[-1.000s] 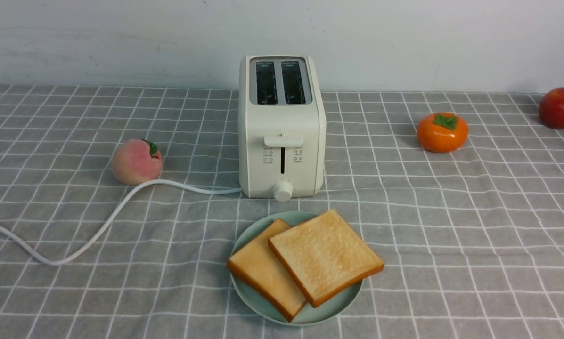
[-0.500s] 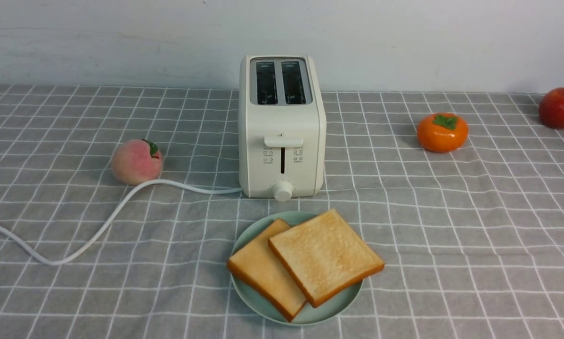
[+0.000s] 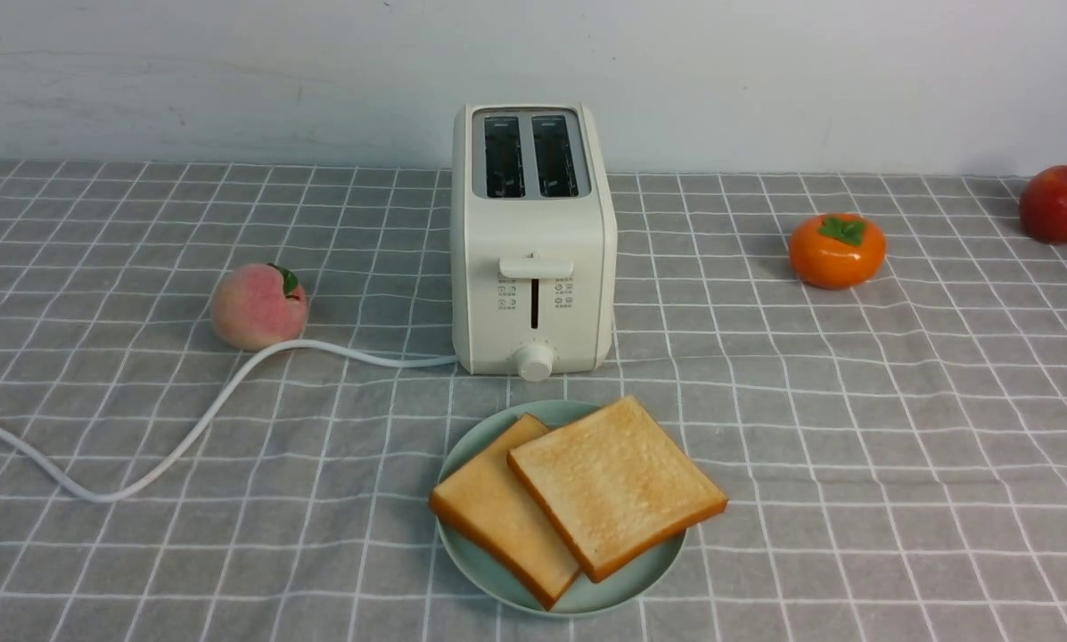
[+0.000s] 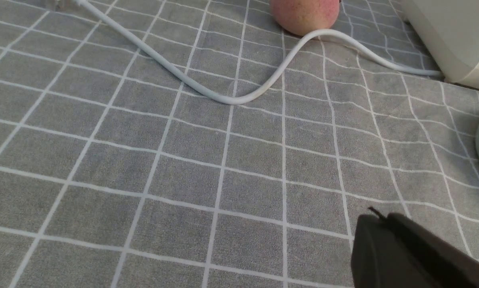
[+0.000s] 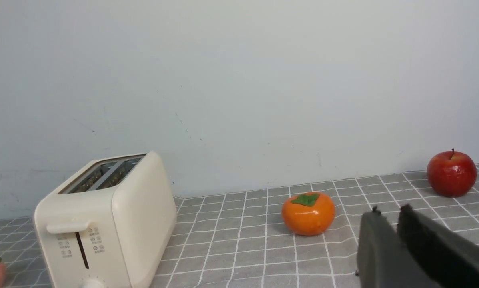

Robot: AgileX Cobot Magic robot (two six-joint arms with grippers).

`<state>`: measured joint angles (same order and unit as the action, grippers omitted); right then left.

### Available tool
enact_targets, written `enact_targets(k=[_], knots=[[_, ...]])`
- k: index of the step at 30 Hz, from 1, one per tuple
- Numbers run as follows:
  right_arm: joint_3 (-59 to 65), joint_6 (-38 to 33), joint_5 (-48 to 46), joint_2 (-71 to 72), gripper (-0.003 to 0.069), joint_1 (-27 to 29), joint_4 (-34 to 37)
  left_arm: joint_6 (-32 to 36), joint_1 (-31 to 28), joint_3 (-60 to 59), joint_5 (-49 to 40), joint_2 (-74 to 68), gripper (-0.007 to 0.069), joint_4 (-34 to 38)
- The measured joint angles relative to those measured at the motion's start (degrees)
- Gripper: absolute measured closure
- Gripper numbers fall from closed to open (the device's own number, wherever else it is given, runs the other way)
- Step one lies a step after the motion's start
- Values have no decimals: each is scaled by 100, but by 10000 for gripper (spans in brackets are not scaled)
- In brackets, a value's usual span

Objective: Take toasted bread from bread machine on grey coffee table place on plate.

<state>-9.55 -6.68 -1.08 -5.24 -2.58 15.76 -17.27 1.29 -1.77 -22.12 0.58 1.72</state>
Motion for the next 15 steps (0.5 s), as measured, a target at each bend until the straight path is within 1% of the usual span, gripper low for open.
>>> enact_targets(k=[11,15], knots=[[0,0,-38,0,568,0,0,0,0,0,0,0,615,-2],[397,-172,-584,227,562,71,-238,0,0,0,0,0,608,-2]])
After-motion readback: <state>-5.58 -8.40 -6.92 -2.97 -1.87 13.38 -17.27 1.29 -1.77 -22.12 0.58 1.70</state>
